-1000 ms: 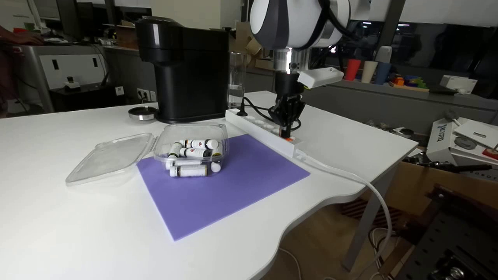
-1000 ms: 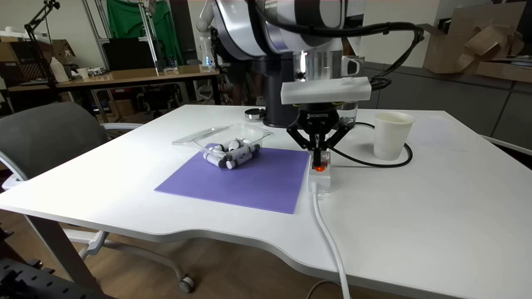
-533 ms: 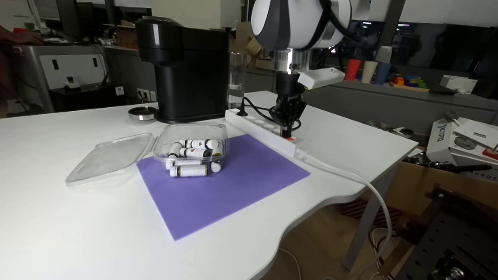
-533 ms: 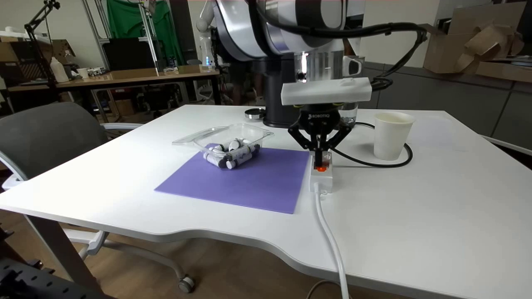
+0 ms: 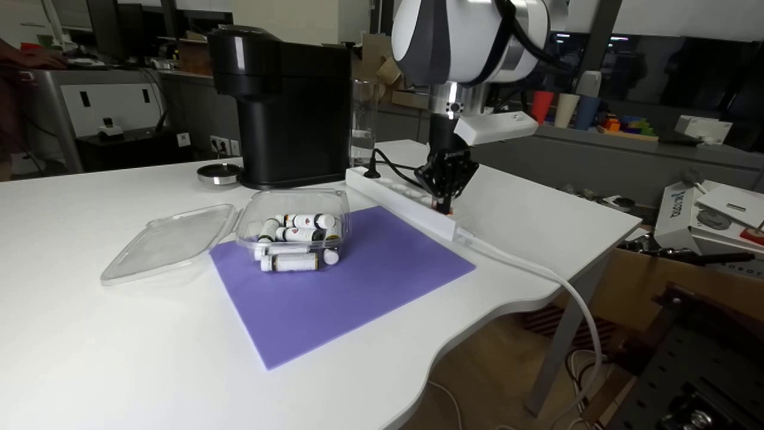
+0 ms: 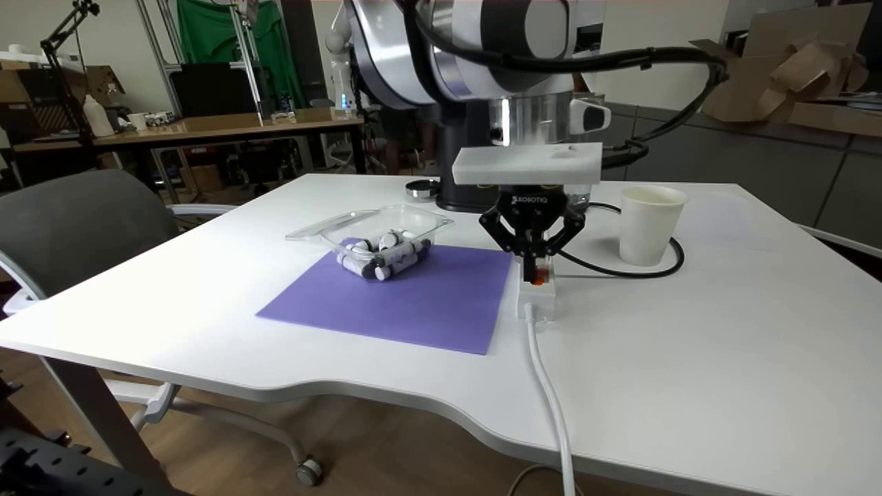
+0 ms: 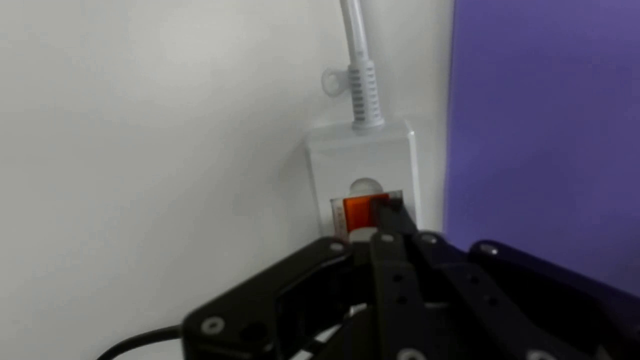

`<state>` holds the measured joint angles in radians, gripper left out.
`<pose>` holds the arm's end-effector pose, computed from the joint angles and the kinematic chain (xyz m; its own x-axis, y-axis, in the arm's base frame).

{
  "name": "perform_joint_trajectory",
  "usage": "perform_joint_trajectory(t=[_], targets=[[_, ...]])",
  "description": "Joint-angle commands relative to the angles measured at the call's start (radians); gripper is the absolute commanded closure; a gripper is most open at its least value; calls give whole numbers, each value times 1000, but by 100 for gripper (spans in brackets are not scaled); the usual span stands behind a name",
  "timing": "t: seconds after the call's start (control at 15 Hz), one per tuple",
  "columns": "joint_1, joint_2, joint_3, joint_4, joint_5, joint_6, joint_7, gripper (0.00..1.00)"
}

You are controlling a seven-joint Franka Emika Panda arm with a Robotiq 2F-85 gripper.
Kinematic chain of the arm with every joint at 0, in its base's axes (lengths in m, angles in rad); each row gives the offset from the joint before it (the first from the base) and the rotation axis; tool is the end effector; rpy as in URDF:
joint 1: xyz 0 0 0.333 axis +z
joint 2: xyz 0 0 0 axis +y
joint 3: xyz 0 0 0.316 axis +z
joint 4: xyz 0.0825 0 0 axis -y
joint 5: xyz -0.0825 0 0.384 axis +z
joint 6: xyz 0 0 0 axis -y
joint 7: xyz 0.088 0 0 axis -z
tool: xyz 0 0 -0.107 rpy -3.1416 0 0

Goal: Turn off the big switch on the adapter

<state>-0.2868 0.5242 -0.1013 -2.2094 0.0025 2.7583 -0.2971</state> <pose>0.5071 -0.2099 0.1422 0.9968 -0.0787 0.0113 -0.0792 -0.9953 0.0554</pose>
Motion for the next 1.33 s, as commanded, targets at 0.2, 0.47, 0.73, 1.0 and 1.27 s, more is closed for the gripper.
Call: perform_joint_trajectory(t=[0.2, 0.47, 0.73, 1.0, 1.27], targets=[[-91, 43, 65, 22, 102, -111, -44, 100], [-53, -28, 35, -10, 68, -103, -17, 100], [-23, -101, 19, -59, 44, -112, -9, 100], [16, -203, -4, -125, 9, -115, 2, 100], [75, -299, -51, -149, -90, -141, 56, 74]])
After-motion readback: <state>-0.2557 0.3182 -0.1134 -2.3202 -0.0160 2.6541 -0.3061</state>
